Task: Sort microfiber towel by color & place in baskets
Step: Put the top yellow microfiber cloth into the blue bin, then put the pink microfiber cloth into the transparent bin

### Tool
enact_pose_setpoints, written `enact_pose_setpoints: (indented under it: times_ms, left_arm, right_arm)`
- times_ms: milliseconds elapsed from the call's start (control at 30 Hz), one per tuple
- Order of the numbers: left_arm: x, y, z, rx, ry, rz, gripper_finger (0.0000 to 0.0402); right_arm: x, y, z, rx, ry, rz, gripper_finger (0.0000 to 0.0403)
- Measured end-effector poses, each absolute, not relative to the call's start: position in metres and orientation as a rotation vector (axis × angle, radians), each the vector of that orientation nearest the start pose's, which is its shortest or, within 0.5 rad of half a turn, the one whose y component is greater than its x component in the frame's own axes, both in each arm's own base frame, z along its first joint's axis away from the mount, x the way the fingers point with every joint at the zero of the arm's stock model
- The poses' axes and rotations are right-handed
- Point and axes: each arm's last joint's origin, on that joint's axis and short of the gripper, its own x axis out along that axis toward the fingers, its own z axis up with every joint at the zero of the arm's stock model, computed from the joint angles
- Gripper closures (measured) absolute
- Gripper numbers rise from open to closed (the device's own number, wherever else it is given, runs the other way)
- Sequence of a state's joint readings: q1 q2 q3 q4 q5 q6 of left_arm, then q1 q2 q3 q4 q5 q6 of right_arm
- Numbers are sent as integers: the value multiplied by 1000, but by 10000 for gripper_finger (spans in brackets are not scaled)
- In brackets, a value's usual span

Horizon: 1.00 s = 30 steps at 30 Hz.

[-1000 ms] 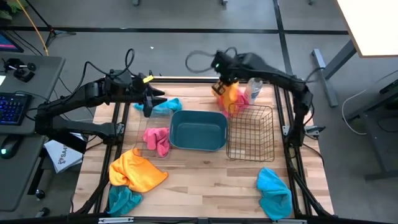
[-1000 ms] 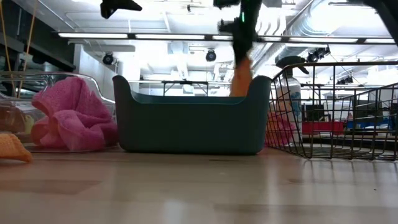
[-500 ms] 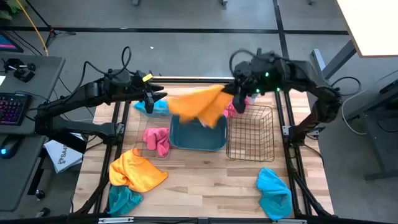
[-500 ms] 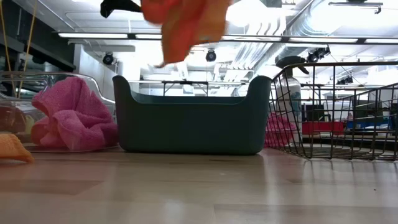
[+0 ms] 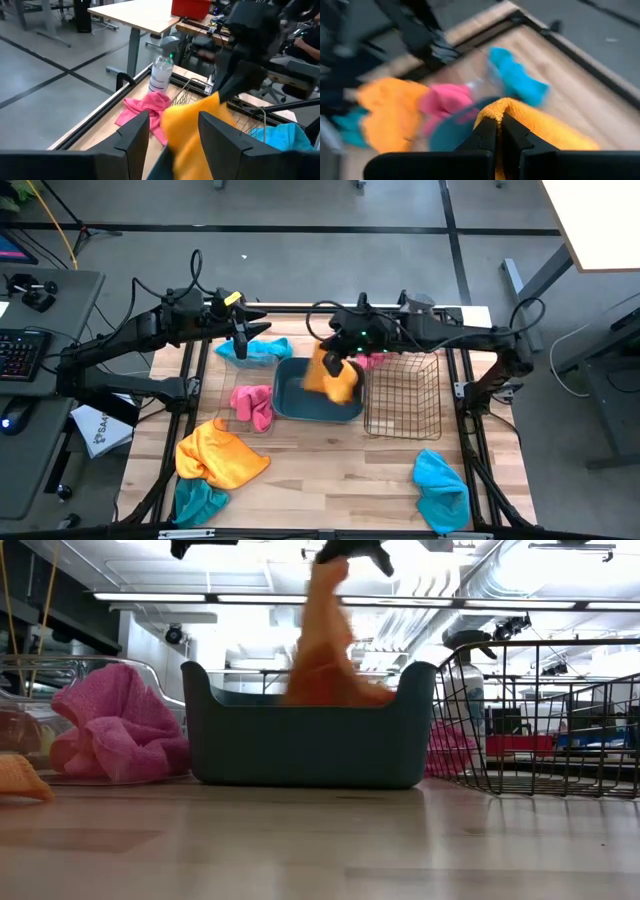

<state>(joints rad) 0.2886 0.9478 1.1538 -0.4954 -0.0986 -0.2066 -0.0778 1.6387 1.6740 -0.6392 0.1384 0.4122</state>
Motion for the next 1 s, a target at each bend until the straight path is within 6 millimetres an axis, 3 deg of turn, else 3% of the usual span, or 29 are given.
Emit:
enact_pose_setpoints:
  times_ms: [200, 400, 500, 600, 733, 867, 1000]
  left_arm:
    - [178, 55, 399, -234, 251, 397, 243]
    - [178, 54, 399, -239, 255, 366, 243]
    - [178, 54, 399, -238, 255, 366, 243]
    - [178, 54, 399, -238, 255, 366, 243]
    - [178, 54, 399, -238, 256, 366, 243]
    - [178, 54, 399, -238, 259, 367, 243]
    - [178, 54, 398, -238, 262, 367, 243]
  right_arm:
    - [373, -34, 337, 442, 599, -293, 403]
    - [368, -33, 291, 559, 717, -362, 399]
    - [365, -32, 279, 642, 758, -359, 384]
    - [362, -30, 274, 671, 807, -314, 346]
    - [357, -28, 270, 665, 894, -274, 265]
    - [348, -19, 270, 780, 1041, 18, 192]
    - [335, -6, 268, 842, 1201, 192, 161]
